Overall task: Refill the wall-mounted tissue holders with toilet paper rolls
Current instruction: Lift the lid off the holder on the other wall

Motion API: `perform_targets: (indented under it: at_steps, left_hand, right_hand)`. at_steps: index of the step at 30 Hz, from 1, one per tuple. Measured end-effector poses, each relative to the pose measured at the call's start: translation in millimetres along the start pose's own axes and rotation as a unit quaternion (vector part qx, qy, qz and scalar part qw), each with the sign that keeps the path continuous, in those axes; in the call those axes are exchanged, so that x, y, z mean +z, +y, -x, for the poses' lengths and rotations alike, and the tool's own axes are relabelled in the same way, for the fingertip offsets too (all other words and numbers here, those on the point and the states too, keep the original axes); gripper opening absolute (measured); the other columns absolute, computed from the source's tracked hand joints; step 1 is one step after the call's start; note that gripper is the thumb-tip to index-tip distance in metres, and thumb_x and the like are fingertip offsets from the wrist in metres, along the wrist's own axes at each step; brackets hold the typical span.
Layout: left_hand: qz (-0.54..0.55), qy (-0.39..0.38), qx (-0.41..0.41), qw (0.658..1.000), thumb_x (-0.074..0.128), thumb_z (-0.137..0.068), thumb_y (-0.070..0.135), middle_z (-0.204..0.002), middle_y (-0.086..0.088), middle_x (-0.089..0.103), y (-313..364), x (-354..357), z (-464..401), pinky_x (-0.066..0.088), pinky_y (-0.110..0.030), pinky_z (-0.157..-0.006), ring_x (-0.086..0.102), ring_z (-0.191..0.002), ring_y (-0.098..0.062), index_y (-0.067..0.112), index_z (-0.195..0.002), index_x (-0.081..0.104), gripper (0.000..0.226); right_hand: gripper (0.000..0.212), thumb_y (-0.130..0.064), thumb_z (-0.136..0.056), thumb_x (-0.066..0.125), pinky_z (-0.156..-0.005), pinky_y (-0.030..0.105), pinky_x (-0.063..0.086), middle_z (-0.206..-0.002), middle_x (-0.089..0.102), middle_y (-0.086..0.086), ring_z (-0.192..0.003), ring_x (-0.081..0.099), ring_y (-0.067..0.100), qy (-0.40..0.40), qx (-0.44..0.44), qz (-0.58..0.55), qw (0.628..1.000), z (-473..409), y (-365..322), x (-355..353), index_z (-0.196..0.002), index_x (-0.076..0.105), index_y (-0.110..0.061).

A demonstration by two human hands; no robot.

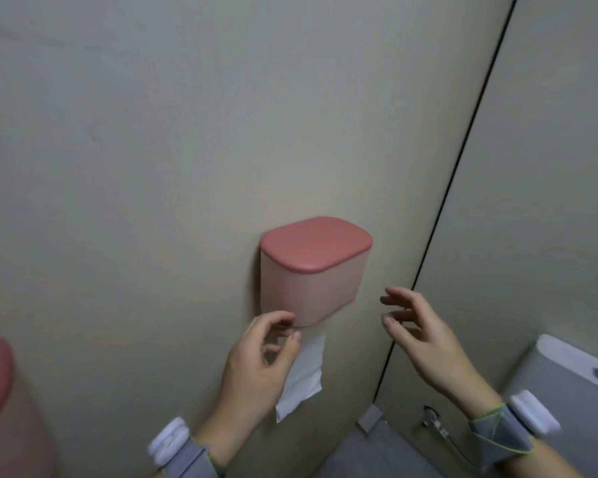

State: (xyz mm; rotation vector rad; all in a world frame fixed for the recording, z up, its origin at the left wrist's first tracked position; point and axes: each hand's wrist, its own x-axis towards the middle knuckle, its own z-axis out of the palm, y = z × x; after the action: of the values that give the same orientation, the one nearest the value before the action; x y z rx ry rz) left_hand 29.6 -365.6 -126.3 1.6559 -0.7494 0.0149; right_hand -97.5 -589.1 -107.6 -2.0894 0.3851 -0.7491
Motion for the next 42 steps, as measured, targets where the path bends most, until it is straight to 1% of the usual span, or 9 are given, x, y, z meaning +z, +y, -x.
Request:
perform_targets:
  at_steps: [5, 8, 11, 15, 19, 24, 31, 37, 42]
  left_hand:
    - [0.033, -0.167, -0.003, 0.985, 0.070, -0.089, 0.009, -0.099, 0.006, 0.071, 24.2, 64.4, 37.8, 0.052, -0.021, -0.083, 0.067, -0.092, -0.005, 0.020, -0.105, 0.067, 0.020]
    - [0.058, -0.231, 0.019, 0.971, 0.069, -0.089, 0.008, -0.098, 0.006, 0.072, 40.4, 92.9, 52.3, 0.050, -0.012, -0.080, 0.066, -0.088, 0.001, 0.021, -0.105, 0.066, 0.021]
    - [0.075, -0.332, 0.056, 0.939, 0.070, -0.088, 0.004, -0.097, 0.003, 0.072, 70.2, 134.3, 99.3, 0.052, -0.017, -0.079, 0.067, -0.087, -0.001, 0.026, -0.102, 0.065, 0.026]
    - [0.098, -0.438, 0.091, 0.889, 0.070, -0.088, 0.008, -0.100, 0.001, 0.070, 112.0, 174.8, 174.0, 0.056, -0.033, -0.086, 0.067, -0.092, -0.010, 0.025, -0.105, 0.065, 0.024]
    - [0.157, -0.532, 0.156, 0.817, 0.070, -0.089, 0.012, -0.102, 0.005, 0.070, 170.2, 191.0, 246.9, 0.055, -0.023, -0.085, 0.066, -0.093, -0.003, 0.026, -0.106, 0.064, 0.023]
    - [0.243, -0.607, 0.223, 0.723, 0.067, -0.091, 0.021, -0.108, 0.014, 0.068, 235.4, 187.5, 294.3, 0.053, -0.020, -0.087, 0.064, -0.099, 0.002, 0.029, -0.114, 0.062, 0.025]
    - [0.346, -0.691, 0.259, 0.579, 0.067, -0.091, 0.019, -0.107, 0.010, 0.069, 286.7, 150.6, 352.1, 0.056, -0.033, -0.090, 0.067, -0.099, -0.003, 0.025, -0.116, 0.061, 0.026]
    - [0.396, -0.721, 0.295, 0.486, 0.067, -0.092, 0.028, -0.110, 0.016, 0.068, 312.5, 115.9, 403.7, 0.055, -0.032, -0.090, 0.065, -0.103, -0.001, 0.033, -0.118, 0.059, 0.028]
    - [0.429, -0.732, 0.287, 0.445, 0.067, -0.091, 0.036, -0.118, 0.018, 0.065, 343.0, 84.5, 448.2, 0.051, -0.024, -0.089, 0.062, -0.108, 0.004, 0.033, -0.124, 0.056, 0.035]
  right_hand:
    - [0.028, -0.009, -0.092, 0.064, -0.082, 0.028, 0.054, -0.100, 0.069, 0.000, -0.089, 0.066, 0.017, 0.103, 0.096, 0.051, 0.989, 98.6, 2.9, -54.4, -0.116, 0.060, -0.022]
    - [0.021, -0.012, -0.093, 0.064, -0.077, 0.021, 0.052, -0.096, 0.069, -0.001, -0.088, 0.065, 0.013, 0.146, 0.131, 0.076, 0.978, 147.9, -0.8, -83.7, -0.111, 0.064, -0.022]
    - [0.021, -0.009, -0.092, 0.064, -0.074, 0.013, 0.049, -0.096, 0.070, 0.002, -0.083, 0.064, 0.007, 0.246, 0.176, 0.087, 0.949, 245.1, -9.1, -122.1, -0.108, 0.066, -0.021]
    - [0.024, -0.003, -0.090, 0.066, -0.078, 0.011, 0.047, -0.105, 0.067, 0.004, -0.090, 0.064, 0.013, 0.341, 0.238, 0.148, 0.897, 368.8, -38.2, -151.9, -0.107, 0.065, -0.019]
    - [0.028, -0.006, -0.089, 0.067, -0.080, 0.026, 0.053, -0.107, 0.059, -0.007, -0.094, 0.062, 0.005, 0.407, 0.279, 0.203, 0.846, 470.5, -96.2, -156.4, -0.114, 0.065, -0.020]
    - [0.033, -0.006, -0.089, 0.066, -0.093, 0.024, 0.052, -0.112, 0.060, -0.007, -0.106, 0.062, 0.005, 0.474, 0.266, 0.269, 0.795, 522.5, -177.0, -145.1, -0.117, 0.063, -0.023]
    - [0.033, -0.012, -0.090, 0.066, -0.099, 0.029, 0.050, -0.115, 0.063, -0.009, -0.111, 0.060, 0.009, 0.549, 0.300, 0.394, 0.673, 569.2, -291.8, -86.5, -0.120, 0.062, -0.024]
    - [0.027, -0.014, -0.086, 0.063, -0.097, 0.032, 0.049, -0.111, 0.065, -0.012, -0.111, 0.061, 0.009, 0.543, 0.293, 0.514, 0.595, 589.6, -374.2, -41.9, -0.112, 0.067, -0.021]
    - [0.023, -0.011, -0.085, 0.063, -0.097, 0.032, 0.046, -0.108, 0.066, -0.010, -0.109, 0.061, 0.009, 0.516, 0.298, 0.606, 0.527, 629.9, -431.3, -21.1, -0.106, 0.069, -0.018]
